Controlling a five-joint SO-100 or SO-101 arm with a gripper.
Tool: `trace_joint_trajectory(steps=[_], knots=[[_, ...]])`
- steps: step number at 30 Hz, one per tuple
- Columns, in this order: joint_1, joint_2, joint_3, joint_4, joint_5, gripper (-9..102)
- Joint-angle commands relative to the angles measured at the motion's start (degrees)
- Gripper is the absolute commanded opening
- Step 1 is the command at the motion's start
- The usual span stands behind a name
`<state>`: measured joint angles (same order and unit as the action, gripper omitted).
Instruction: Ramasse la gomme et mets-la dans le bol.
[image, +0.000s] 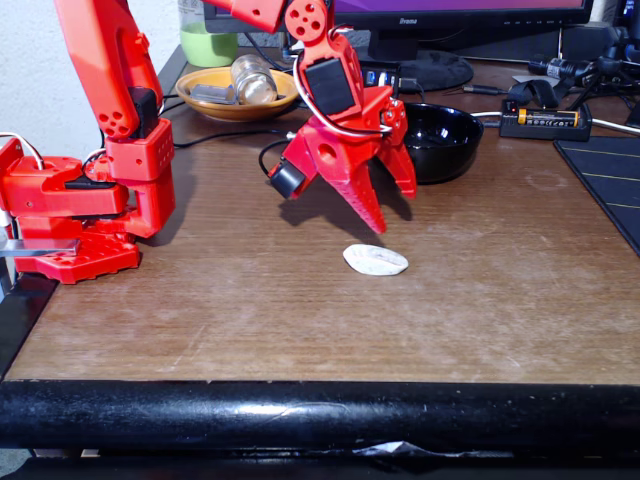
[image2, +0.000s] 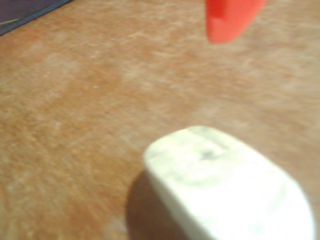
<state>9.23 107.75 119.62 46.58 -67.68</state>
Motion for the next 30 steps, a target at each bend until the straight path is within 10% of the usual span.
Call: trace_joint_trajectory(steps=[1,30], knots=[[1.6,0.1,-4.0,-2.5,-1.4,24],[-0.7,-3.3,-1.1,3.4,-4.0,24]])
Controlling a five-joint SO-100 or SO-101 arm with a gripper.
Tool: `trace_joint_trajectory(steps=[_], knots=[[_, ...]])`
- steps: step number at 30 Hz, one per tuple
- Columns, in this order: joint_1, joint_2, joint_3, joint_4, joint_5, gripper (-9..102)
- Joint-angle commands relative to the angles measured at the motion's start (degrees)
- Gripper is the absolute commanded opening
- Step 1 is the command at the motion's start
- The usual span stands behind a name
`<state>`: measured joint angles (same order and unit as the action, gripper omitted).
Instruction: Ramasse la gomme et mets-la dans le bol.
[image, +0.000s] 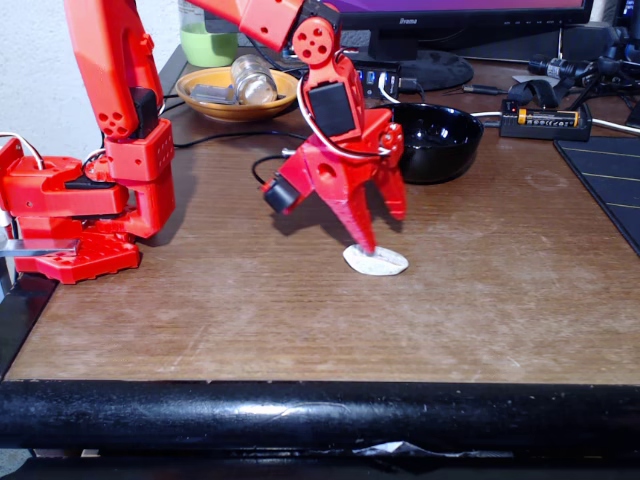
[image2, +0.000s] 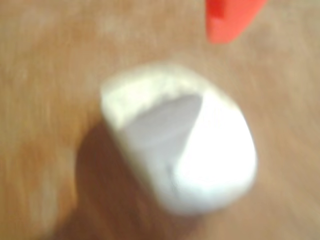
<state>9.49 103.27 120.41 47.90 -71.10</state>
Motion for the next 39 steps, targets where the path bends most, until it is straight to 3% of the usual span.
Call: trace_joint_trajectory(steps=[1,16,26,39], knots=[[-1.1,1.1,-2.4,2.5,-0.2,24],[-1.8,0.7,-5.7,5.5,-0.5,24],[-2.0,0.6,-9.4,12.7,-7.6,27],[-5.9,1.9,-4.3,12.2,-7.6,27]])
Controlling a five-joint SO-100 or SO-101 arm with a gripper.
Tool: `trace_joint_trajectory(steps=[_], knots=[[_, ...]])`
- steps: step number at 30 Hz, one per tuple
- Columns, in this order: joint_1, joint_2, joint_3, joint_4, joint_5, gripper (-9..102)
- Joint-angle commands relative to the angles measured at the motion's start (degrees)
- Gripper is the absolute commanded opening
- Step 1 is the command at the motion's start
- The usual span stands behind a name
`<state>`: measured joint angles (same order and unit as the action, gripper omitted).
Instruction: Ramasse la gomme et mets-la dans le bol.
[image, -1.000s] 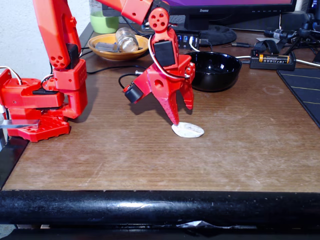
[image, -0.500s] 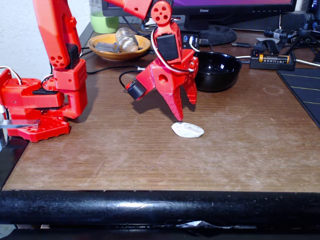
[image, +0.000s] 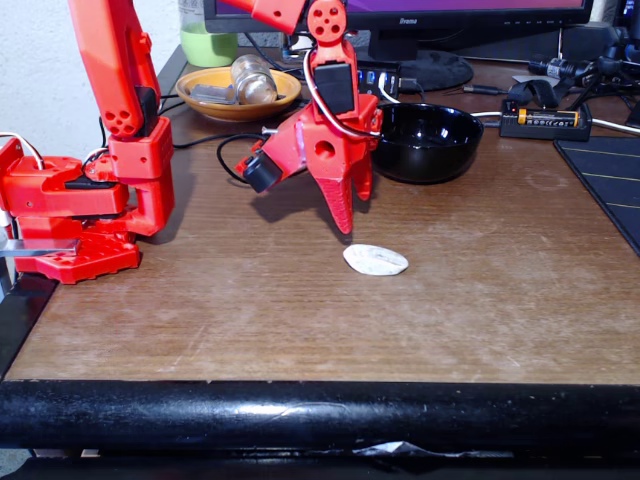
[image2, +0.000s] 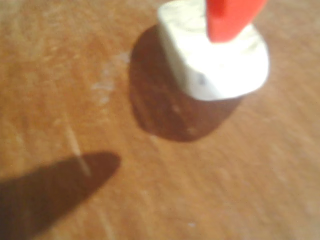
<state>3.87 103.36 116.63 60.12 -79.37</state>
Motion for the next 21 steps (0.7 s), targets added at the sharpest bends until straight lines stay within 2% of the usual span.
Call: trace_joint_trajectory(steps=[1,10,21], knots=[[0.1,1.7,-1.0,-0.3,1.1,27],[4.7,-1.0,-5.1,-1.4,-1.0,27],[8.2,-2.4,-1.5,-5.6,-2.7,26]])
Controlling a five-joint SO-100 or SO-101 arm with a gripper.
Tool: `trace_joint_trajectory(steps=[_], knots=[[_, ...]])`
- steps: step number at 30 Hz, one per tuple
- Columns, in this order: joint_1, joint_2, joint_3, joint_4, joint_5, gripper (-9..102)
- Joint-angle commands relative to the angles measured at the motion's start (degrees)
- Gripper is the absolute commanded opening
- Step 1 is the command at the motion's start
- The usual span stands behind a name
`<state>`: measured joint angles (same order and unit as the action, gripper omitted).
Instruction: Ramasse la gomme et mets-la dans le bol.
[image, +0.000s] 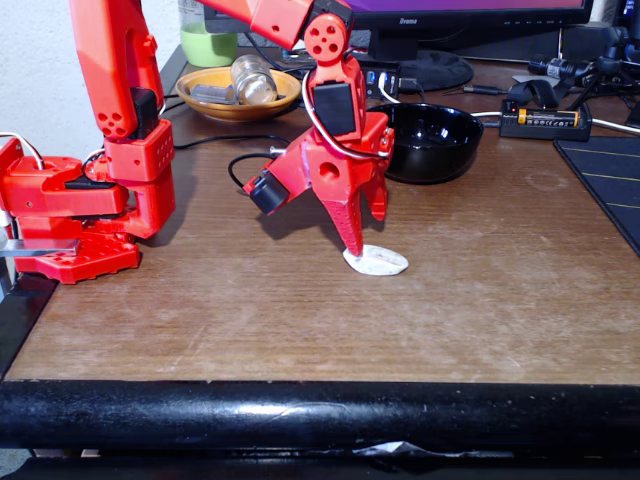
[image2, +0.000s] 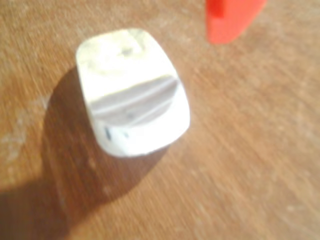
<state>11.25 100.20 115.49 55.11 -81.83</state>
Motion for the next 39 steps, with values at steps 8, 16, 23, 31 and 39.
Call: trace_joint_trajectory(steps=[8,16,23,31,39], knots=[[0.8,1.1,4.0,-3.2,-0.7,27],[-0.3,1.9,4.8,-3.7,0.1,27],[-0.2,2.0,8.4,-7.9,0.1,27],[0.0,2.5,14.9,-13.2,-0.2,26],[-2.2,2.6,16.6,-18.4,1.8,27]])
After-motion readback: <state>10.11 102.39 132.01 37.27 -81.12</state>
